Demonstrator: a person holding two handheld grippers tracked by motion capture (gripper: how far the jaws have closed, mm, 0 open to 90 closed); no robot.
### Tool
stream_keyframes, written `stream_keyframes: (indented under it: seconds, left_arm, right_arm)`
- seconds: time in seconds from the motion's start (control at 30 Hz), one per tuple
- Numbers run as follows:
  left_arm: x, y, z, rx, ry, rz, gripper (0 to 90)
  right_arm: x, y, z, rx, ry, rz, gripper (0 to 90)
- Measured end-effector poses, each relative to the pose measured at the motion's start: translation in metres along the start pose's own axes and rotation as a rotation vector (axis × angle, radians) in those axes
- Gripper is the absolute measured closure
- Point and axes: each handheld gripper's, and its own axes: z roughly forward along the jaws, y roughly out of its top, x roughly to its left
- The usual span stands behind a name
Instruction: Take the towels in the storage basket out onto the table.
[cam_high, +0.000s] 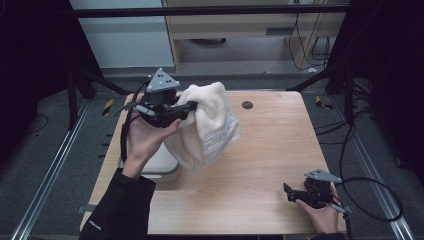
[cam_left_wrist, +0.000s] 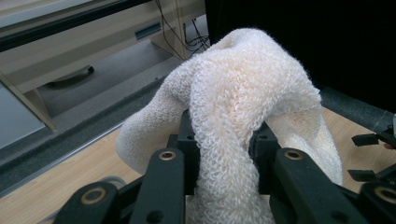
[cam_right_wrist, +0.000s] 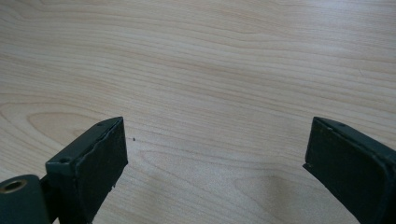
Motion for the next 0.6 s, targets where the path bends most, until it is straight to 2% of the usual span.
stream_keyframes:
  seconds: [0.07,0.2,0.6]
  left_arm:
    - [-0.002,0.000,0.002,0.004,-0.012,-0.010,71.9]
    - [-0.012,0.000,0.017,0.017,-0.038,0.000,71.9]
    - [-0.028,-0.006,0.049,0.049,-0.079,0.003,71.8]
  right_arm:
    - [0.000,0.000,0.000,0.001,0.001,0.005,5.6]
    - [0.000,0.000,0.000,0.006,0.002,-0.005,5.6]
    - [-0.002,-0.001,0.001,0.011,-0.013,-0.020,6.2]
